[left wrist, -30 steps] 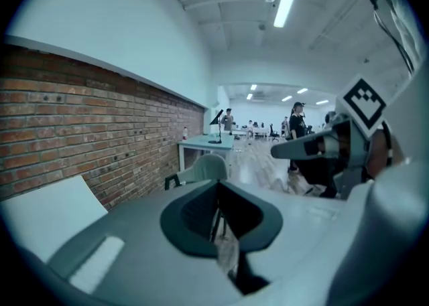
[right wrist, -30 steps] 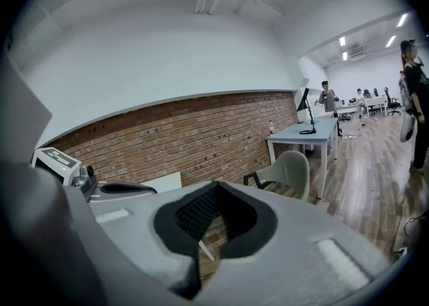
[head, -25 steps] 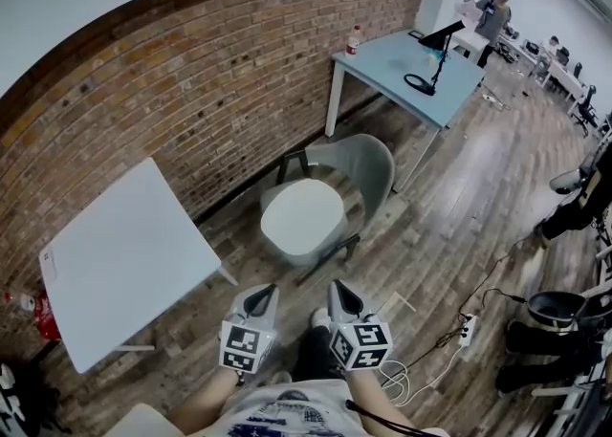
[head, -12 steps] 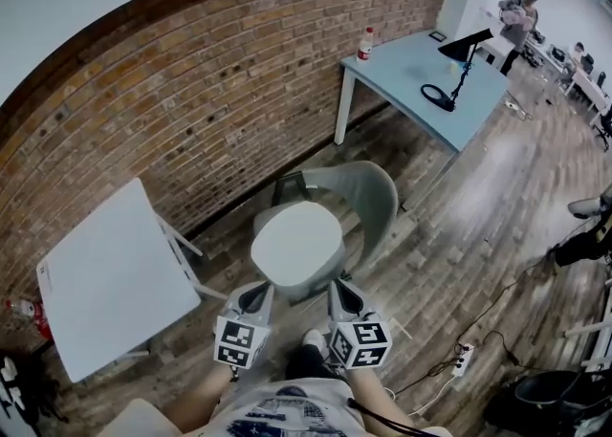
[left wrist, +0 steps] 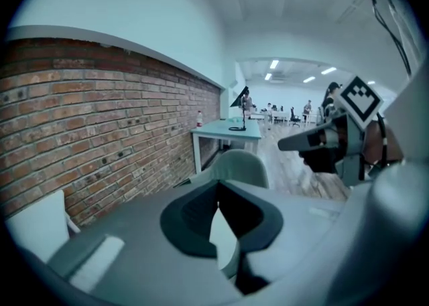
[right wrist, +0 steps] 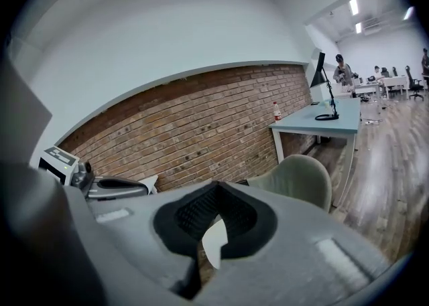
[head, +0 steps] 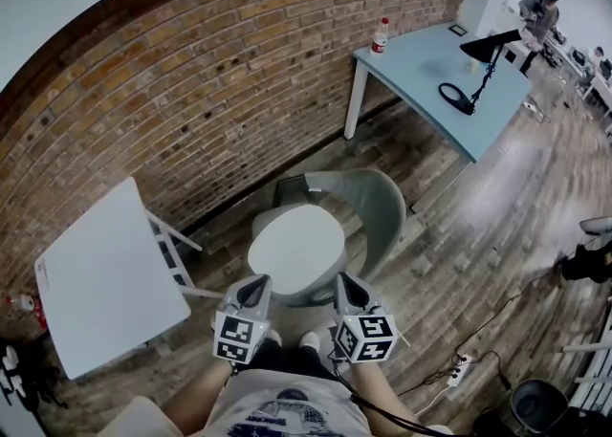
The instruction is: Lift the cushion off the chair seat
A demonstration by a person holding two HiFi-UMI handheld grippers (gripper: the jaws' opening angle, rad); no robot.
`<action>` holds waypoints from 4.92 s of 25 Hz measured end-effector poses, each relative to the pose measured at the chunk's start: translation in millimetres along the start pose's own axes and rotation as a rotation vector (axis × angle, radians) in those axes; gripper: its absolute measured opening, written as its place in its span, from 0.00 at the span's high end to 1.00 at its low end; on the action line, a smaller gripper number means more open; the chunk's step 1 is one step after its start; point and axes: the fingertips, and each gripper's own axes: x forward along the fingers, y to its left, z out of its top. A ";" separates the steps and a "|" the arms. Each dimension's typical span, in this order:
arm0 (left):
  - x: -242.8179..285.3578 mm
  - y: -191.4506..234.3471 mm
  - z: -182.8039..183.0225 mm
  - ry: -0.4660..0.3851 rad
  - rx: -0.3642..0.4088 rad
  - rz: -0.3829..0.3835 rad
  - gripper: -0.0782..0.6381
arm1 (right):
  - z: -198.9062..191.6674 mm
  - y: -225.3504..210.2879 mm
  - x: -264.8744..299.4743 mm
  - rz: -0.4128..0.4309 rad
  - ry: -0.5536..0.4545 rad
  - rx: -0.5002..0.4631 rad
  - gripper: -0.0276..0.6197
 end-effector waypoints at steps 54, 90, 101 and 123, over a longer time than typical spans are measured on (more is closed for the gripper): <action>320.6 160.4 -253.3 0.227 -0.096 -0.017 0.90 | -230.0 -185.2 320.3 -0.254 0.209 0.141 0.96; 371.7 185.7 -372.9 0.451 -0.275 0.026 0.41 | -354.8 -268.3 349.8 -0.387 0.445 0.362 0.33; 376.4 179.2 -379.7 0.488 -0.305 -0.030 0.44 | -366.6 -259.2 356.6 -0.320 0.465 0.420 0.33; 359.1 153.3 -348.0 0.461 -0.202 -0.066 0.75 | -332.8 -243.5 342.2 -0.339 0.435 0.306 0.81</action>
